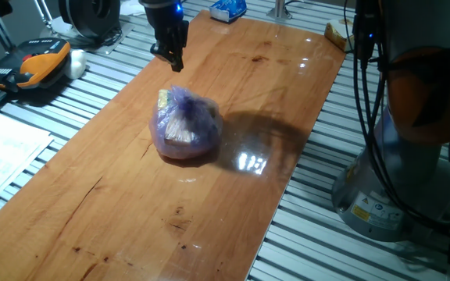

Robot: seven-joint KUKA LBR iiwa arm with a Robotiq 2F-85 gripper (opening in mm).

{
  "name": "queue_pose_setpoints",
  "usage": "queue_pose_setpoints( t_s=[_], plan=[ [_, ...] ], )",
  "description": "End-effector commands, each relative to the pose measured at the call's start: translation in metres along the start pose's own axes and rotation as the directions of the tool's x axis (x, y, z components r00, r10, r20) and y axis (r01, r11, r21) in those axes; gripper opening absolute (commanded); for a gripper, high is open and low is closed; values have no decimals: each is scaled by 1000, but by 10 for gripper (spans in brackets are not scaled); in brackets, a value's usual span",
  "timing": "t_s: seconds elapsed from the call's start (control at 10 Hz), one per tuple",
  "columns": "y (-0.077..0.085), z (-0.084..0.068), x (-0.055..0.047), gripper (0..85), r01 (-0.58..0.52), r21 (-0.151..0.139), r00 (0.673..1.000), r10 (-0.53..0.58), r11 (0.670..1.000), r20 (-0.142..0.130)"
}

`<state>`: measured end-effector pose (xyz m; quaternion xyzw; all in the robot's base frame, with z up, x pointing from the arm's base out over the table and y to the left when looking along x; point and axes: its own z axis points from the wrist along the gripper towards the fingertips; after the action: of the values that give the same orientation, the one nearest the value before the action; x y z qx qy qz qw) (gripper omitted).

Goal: Pick up a bag of things

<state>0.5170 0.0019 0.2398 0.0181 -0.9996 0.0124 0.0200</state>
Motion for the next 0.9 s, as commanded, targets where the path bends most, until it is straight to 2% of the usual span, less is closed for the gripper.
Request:
queue_pose_setpoints(
  t_s=[0.0,0.3,0.4,0.6,0.7,0.8],
  plan=[
    [0,1,0,340,-1,-1,1000,1,1000,0],
    [-1,5,3,340,-15,-1,1000,15,1000,11],
    [-1,8,5,510,-21,1,1000,21,1000,18],
    [-1,21,10,510,-41,-1,998,41,999,41],
    [0,25,11,510,-42,-3,998,42,999,40],
    [2,27,11,510,-51,-3,998,51,999,26]
  ],
)
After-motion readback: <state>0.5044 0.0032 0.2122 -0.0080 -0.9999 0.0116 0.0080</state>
